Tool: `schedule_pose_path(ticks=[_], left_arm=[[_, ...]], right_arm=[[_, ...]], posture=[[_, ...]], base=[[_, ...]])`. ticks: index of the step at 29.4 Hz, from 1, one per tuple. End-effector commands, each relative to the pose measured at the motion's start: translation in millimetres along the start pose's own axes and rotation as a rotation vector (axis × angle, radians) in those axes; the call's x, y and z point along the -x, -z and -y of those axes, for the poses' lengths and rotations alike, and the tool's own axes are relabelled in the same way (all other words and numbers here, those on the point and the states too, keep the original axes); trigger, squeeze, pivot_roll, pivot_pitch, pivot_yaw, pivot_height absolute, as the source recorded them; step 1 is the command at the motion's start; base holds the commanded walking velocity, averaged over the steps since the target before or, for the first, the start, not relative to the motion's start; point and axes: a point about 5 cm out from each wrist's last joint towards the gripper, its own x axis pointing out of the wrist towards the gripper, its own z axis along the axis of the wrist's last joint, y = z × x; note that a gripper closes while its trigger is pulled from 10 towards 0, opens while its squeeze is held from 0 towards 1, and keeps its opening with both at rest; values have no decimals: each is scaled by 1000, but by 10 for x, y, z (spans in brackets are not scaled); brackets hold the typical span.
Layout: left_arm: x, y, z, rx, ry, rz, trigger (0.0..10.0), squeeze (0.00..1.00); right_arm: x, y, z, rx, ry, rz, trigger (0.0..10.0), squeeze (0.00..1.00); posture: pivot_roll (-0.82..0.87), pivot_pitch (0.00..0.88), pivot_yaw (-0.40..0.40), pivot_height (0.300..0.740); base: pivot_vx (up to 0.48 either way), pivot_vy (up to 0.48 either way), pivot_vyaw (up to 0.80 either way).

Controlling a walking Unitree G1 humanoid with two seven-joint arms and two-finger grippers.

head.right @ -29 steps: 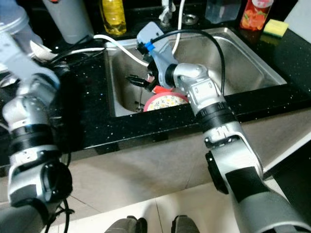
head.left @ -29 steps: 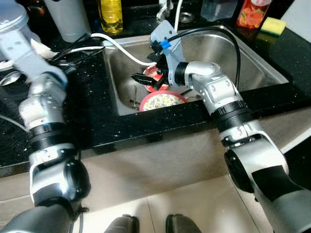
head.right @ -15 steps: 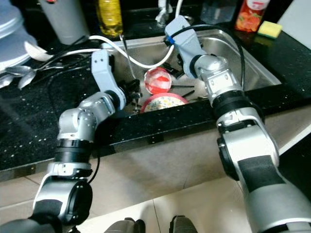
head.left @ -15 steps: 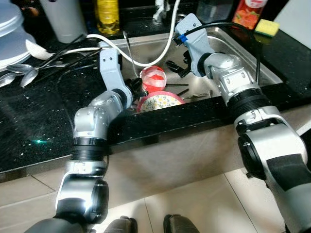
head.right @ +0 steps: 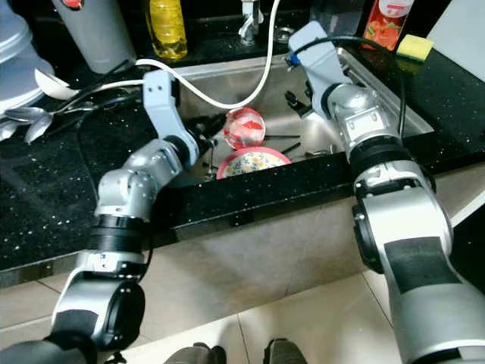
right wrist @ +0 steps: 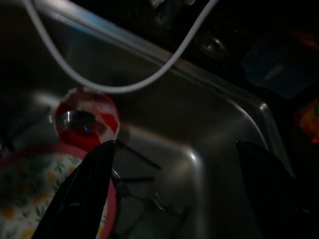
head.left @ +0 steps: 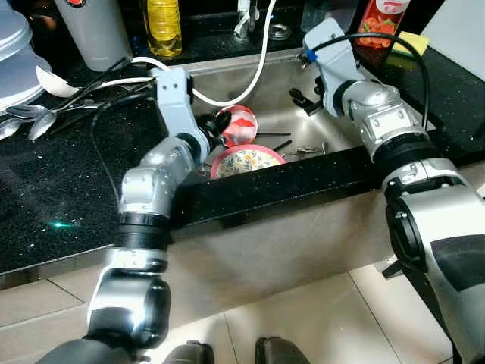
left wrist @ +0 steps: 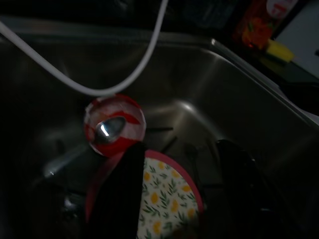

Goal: Kitchen organization

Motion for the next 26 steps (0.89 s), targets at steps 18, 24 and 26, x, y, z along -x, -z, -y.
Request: schedule_pose_path(ticks=[18, 24, 26], left_arm=[[521, -338, -1400, 357, -835, 122, 10000, 0], [343, -181, -1266, 442, -788, 80, 10000, 1000], [259, -143, -1199, 473, -763, 57, 10000, 1000]], right_arm=[[-84, -669, -705, -10, -335, 316, 10000, 0], [-68, -822, -756, 54, -362, 369, 10000, 0], [-65, -876, -764, 49, -361, 382, 10000, 0]], posture=[[10, 0, 51, 740], [3, 0, 48, 740], [0, 1, 52, 740]], base=[[0, 0, 0], [0, 0, 0], [0, 0, 0]])
